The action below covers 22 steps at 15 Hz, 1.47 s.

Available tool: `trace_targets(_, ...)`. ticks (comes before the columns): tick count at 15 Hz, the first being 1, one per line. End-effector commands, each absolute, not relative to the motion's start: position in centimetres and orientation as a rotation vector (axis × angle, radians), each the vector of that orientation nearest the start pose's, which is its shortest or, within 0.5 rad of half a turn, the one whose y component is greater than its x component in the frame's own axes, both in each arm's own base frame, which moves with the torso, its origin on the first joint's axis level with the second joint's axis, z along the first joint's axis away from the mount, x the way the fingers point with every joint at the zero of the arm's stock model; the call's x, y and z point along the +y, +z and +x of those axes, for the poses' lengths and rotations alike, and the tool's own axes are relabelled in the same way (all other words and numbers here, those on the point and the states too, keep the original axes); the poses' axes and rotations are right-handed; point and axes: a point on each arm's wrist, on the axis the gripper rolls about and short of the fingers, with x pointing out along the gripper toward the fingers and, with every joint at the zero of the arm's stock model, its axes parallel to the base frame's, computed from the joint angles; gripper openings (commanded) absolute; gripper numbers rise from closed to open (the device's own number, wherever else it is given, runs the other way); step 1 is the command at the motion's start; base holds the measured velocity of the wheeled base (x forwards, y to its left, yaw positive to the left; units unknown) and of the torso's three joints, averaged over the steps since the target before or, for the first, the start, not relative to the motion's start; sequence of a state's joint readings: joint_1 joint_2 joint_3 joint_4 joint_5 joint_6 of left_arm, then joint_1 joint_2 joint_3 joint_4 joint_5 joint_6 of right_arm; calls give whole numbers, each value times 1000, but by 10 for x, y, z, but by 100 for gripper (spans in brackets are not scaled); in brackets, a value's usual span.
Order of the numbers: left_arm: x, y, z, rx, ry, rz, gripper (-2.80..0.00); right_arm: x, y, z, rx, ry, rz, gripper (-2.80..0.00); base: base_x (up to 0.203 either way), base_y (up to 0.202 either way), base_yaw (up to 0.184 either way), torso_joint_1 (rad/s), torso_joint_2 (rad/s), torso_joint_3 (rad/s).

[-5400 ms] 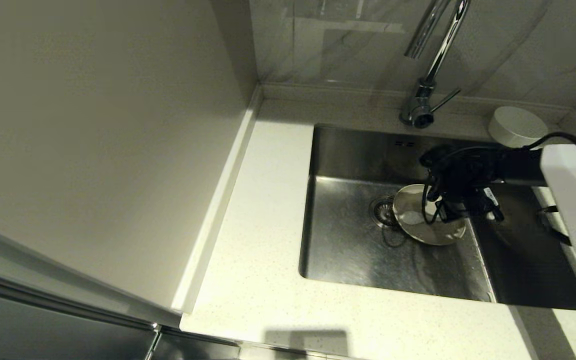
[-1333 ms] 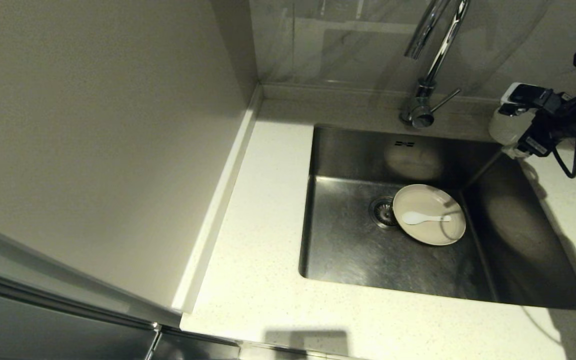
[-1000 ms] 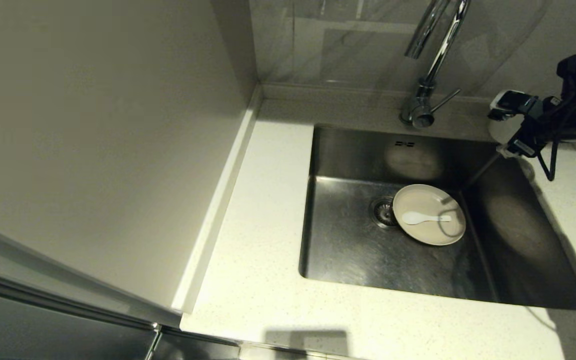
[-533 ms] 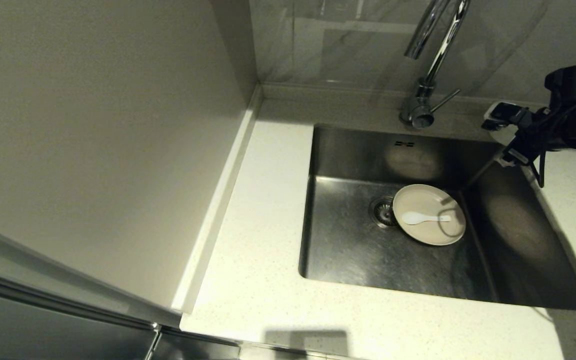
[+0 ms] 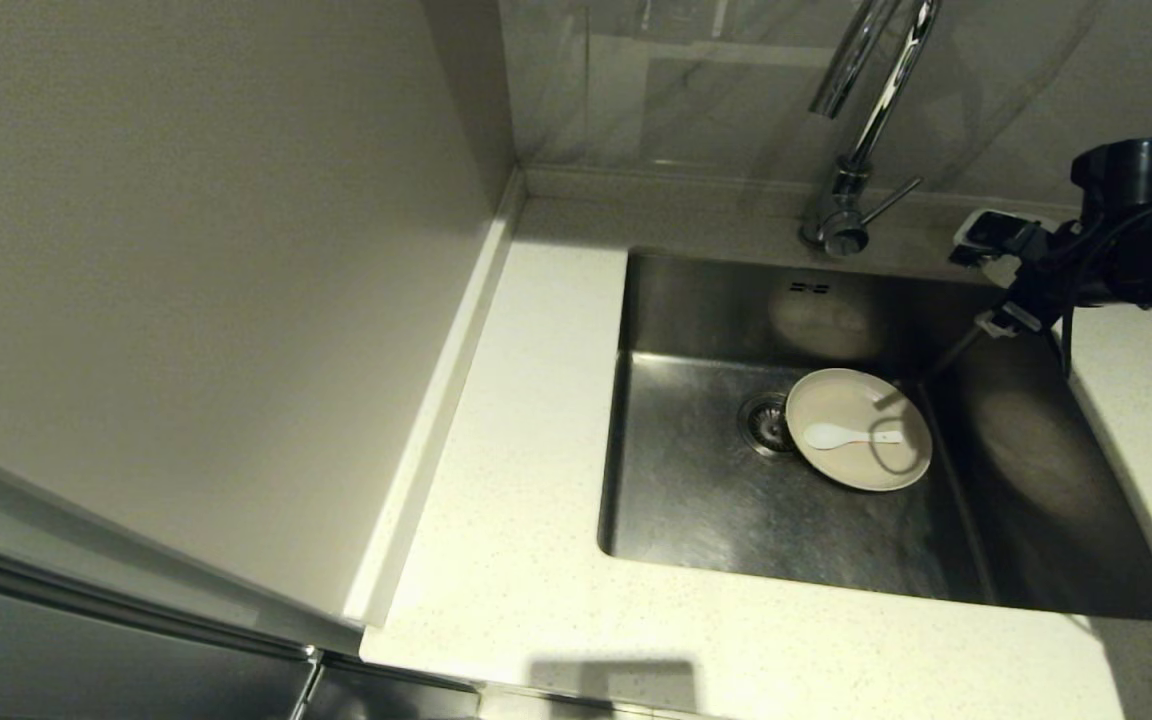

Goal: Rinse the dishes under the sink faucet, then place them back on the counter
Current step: Put a bowl into the sink

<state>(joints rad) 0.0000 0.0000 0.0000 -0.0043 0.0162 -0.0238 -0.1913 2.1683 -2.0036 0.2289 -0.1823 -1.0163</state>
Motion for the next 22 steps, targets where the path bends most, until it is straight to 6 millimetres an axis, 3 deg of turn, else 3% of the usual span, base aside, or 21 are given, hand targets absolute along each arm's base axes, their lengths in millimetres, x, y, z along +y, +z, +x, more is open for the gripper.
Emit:
trace_targets(1,0,76,-23,-8,17,-25,-280,-89,253,439,557,-136,-995,0,0,0,0,0,0,0)
trace_targets(8,0,76,-23,-8,17,-25,-280,-84,251,442,569,-162,-981,0,0,0,0,0,0,0)
trace_targets(9,0,76,-23,-8,17,-25,-280,-84,252,441,575,-176,-983,-280,0,0,0,0,0,0)
trace_targets(22,0,76,-23,-8,17,-25,-280,-83,257,438,570,-197,-955,-280,0,0,0,0,0,0)
